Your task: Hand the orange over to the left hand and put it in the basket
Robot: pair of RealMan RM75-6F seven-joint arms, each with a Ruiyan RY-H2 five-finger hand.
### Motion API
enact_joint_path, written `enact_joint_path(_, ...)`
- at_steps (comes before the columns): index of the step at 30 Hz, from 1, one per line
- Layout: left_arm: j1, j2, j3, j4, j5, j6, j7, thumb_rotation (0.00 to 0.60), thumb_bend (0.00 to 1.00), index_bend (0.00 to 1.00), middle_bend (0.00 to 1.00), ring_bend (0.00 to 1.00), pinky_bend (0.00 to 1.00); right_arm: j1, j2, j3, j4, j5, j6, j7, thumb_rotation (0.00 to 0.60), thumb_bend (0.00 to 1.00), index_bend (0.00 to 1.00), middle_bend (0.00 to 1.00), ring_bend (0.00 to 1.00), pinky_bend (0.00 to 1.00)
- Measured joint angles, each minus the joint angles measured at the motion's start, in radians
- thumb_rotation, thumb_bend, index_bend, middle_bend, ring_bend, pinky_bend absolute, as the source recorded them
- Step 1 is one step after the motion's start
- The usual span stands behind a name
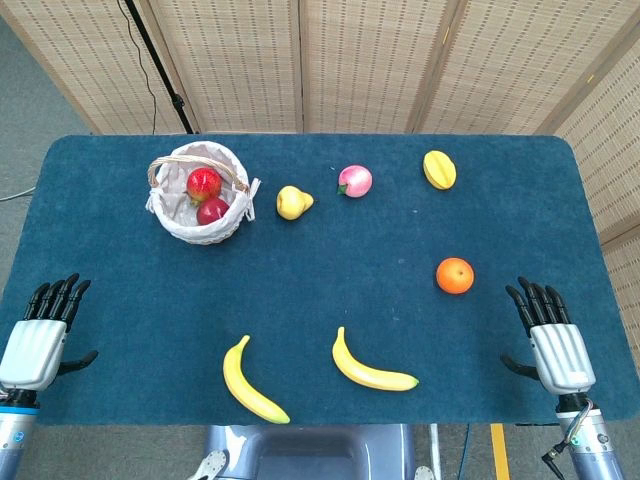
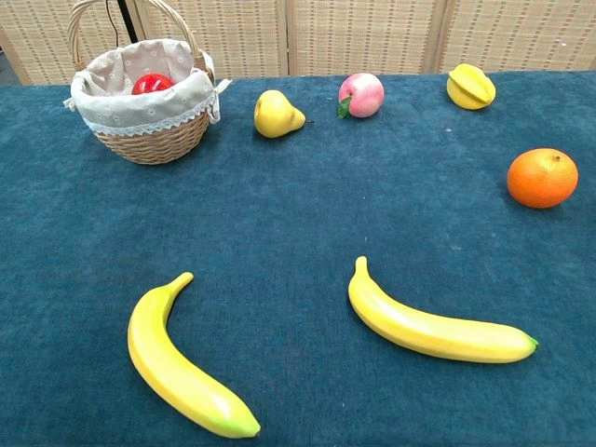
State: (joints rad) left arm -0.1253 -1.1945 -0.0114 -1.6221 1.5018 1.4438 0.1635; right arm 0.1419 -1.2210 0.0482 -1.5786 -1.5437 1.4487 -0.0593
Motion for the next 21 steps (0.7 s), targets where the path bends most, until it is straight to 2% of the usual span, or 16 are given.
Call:
enact_joint_path(9,0.001,0.005,-0.002,0.003,-0.012,-0.008,-0.010,0.600,0.00,0.00,0.00,0.00,0.01,0.009,0.000,0.001,-0.003,0.003,-0.017,0.002,0.600,0.00,0.02,0.00,0.00,0.00)
enact_joint_path(21,-0.003,0.019,-0.007,0.003,-0.031,-0.030,-0.046,0.600,0.00,0.00,0.00,0.00,0.01,0.124,-0.048,0.032,-0.010,0.039,-0.190,-0.039,0.600,0.00,0.02,0.00,0.00,0.00)
